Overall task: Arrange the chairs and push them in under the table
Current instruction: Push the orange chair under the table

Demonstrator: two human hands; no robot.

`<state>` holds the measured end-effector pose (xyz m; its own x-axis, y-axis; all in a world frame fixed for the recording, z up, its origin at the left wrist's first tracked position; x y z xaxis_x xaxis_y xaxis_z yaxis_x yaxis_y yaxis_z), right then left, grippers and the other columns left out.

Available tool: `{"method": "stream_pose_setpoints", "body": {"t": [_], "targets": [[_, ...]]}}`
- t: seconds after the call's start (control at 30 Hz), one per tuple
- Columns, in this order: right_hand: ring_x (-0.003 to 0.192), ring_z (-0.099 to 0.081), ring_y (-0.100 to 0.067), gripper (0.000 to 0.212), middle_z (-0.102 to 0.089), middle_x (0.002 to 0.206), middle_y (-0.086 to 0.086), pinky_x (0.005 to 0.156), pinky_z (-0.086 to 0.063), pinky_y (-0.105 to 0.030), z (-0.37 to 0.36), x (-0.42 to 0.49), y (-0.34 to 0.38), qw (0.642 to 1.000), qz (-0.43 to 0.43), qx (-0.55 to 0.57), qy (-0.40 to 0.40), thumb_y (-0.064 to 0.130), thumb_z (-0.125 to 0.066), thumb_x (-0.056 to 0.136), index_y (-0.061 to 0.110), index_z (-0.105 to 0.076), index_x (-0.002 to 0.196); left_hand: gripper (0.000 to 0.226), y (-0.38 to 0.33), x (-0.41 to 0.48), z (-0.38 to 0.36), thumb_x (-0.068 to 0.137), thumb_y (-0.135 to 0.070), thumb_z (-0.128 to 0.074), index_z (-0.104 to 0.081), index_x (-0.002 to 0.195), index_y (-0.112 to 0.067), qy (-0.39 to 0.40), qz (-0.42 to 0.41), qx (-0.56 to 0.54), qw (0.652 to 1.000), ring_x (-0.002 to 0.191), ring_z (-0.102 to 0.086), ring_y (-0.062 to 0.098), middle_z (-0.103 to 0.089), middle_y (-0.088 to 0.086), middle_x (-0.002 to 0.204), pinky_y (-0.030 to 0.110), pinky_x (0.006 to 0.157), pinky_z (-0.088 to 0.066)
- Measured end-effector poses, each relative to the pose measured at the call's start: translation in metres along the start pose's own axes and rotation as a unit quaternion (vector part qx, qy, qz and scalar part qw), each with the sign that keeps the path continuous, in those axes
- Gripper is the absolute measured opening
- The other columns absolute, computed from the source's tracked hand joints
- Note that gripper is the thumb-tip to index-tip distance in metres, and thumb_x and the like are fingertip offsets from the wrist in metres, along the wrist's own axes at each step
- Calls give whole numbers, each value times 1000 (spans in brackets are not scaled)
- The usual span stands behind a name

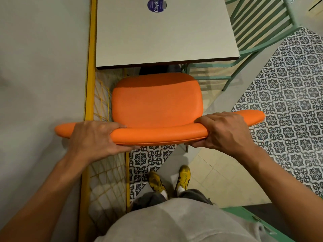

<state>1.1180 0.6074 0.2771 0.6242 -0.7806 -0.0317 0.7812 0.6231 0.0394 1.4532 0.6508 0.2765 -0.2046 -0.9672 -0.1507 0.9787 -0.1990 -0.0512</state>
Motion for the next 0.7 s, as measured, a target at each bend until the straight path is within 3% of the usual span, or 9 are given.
{"method": "stream_pose_setpoints", "body": {"t": [0.23, 0.5, 0.7], "targets": [[78, -76, -25, 79, -81, 92, 1, 67, -50, -33, 4, -4, 6, 999, 11, 18, -31, 90, -49, 81, 22, -78, 110, 91, -4, -8, -1, 57, -108, -49, -82, 109, -41, -11, 20, 14, 1000, 70, -74, 23, -80, -6, 83, 33, 61, -52], [73, -74, -24, 74, -79, 88, 3, 64, -34, -28, 5, -5, 9, 999, 10, 14, -36, 91, -55, 80, 25, -78, 106, 97, -4, -10, 1, 56, -112, -43, -82, 109, -40, -11, 32, 9, 999, 69, -73, 22, -79, -8, 80, 34, 62, -53], [76, -74, -27, 79, -80, 93, 1, 64, -54, -36, 5, -2, 1, 1000, 2, 16, -19, 93, -49, 80, 25, -77, 111, 100, -5, -8, 0, 55, -114, -38, -80, 110, -42, -11, 37, 9, 999, 69, -72, 22, -77, -8, 77, 33, 63, -54]]}}
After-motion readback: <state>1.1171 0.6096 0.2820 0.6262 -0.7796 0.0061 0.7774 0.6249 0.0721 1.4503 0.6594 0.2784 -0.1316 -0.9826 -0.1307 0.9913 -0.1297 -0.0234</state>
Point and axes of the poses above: each hand's wrist, its own x-axis towards the middle knuckle, its own z-axis out of the back of the hand, y = z × x, the point moved 5 cm from there along x, towards the middle knuckle
